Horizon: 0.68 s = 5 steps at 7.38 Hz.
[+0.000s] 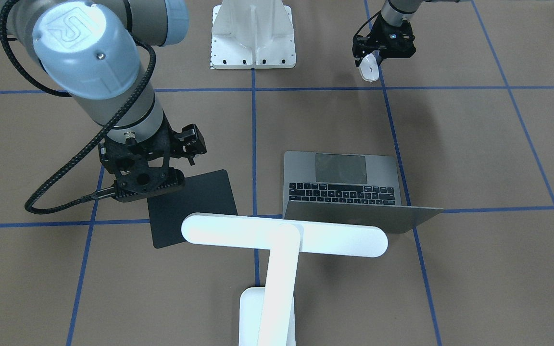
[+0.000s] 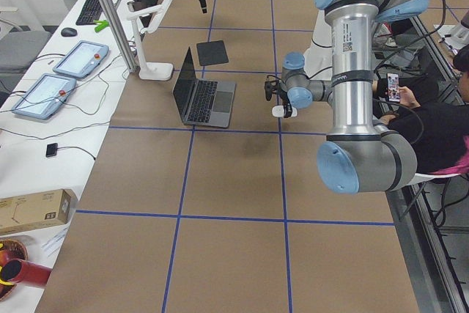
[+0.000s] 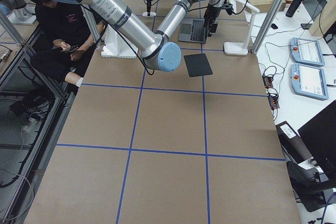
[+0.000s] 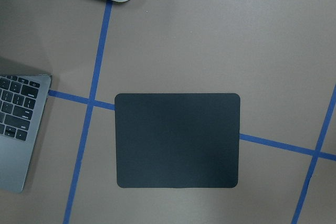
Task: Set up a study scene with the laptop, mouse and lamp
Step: 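Carry the white mouse with the left gripper toward the black pad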
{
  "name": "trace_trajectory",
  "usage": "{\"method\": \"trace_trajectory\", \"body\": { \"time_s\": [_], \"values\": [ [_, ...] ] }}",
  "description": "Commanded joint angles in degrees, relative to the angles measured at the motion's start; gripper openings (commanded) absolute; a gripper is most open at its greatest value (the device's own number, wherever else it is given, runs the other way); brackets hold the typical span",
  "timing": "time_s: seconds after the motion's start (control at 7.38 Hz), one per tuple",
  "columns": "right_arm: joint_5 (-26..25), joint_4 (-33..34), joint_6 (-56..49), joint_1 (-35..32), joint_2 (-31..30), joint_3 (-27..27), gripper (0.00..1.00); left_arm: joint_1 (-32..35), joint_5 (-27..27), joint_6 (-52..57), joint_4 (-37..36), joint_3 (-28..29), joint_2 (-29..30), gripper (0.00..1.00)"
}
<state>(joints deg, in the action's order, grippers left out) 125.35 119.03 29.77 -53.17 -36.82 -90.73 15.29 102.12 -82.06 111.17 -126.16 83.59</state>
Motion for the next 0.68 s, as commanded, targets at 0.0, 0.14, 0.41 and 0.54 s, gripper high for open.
{"method": "trace_trajectory", "body": {
  "time_s": [0.0, 0.14, 0.41, 0.54],
  "values": [
    [-1.3, -0.2, -0.1, 0.0, -2.0, -1.7, 1.00, 5.3, 0.3, 6.3, -16.5, 2.2, 17.8, 0.57],
    [-1.5, -0.2, -1.5, -0.2, -2.5, -1.7, 1.00, 6.9, 0.3, 6.6, -20.8, 5.5, 25.0, 0.57],
    [-1.7, -0.2, -2.0, -0.4, -3.4, -2.3, 1.00, 10.8, 0.6, 9.9, -21.2, 8.9, 29.3, 0.57],
    [-1.7, -0.2, -2.0, -0.4, -3.4, -2.4, 1.00, 12.5, 2.2, 10.0, -21.2, 11.2, 31.7, 0.57]
  ]
}}
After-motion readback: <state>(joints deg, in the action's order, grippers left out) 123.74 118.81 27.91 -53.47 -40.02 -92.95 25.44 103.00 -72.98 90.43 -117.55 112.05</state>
